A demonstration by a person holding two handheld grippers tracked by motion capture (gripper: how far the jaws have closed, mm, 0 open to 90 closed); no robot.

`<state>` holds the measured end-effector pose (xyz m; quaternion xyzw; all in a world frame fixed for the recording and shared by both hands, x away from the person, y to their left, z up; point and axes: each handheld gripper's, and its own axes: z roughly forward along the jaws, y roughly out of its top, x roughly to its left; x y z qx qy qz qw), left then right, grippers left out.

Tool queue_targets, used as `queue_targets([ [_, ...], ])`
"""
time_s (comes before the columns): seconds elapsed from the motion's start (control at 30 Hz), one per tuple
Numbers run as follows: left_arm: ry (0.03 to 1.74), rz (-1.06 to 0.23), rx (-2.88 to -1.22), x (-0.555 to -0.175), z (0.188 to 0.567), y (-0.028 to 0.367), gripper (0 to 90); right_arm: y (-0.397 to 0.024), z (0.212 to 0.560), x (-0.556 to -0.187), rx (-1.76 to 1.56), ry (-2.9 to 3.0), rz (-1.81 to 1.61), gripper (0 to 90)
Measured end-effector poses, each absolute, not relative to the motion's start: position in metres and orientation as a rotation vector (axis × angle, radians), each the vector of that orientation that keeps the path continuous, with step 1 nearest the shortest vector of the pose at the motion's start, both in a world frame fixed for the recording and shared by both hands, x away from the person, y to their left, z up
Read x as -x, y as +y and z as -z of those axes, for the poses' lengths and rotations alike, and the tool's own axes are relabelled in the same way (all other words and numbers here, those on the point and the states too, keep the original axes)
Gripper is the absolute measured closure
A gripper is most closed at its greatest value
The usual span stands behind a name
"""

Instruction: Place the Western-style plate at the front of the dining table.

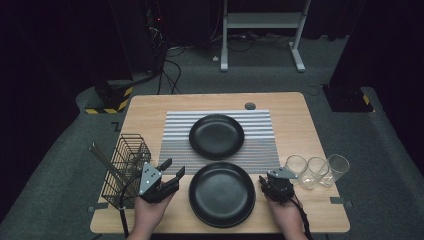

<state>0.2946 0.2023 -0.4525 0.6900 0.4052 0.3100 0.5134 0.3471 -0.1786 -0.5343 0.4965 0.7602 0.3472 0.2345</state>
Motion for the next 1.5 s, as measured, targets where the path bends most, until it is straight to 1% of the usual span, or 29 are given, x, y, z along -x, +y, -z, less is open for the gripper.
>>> queue_targets([
  [0.37, 0.963, -0.720, -1.644, -0.292, 0.445, 0.204, 45.1, -0.178, 0.534, -0.347, -1.355, 2.089, -0.949, 65.2],
  [0.73, 0.944, -0.695, -1.645, -0.288, 0.443, 0.206, 46.1, -0.178, 0.534, -0.347, -1.356, 2.091, -0.949, 62.4],
  [0.97, 0.933, -0.730, -1.622, -0.282, 0.434, 0.209, 47.8, -0.177, 0.534, -0.346, -1.340, 2.088, -0.936, 62.5],
  [1.2, 0.934, -0.731, -1.603, -0.280, 0.427, 0.214, 47.5, -0.176, 0.534, -0.345, -1.337, 2.084, -0.929, 62.4],
  [1.3, 0.952, -0.755, -1.596, -0.279, 0.425, 0.217, 47.5, -0.175, 0.534, -0.345, -1.335, 2.083, -0.927, 62.5],
  [1.5, 0.981, -0.760, -1.561, -0.280, 0.420, 0.227, 47.9, -0.174, 0.535, -0.345, -1.324, 2.079, -0.917, 62.7],
])
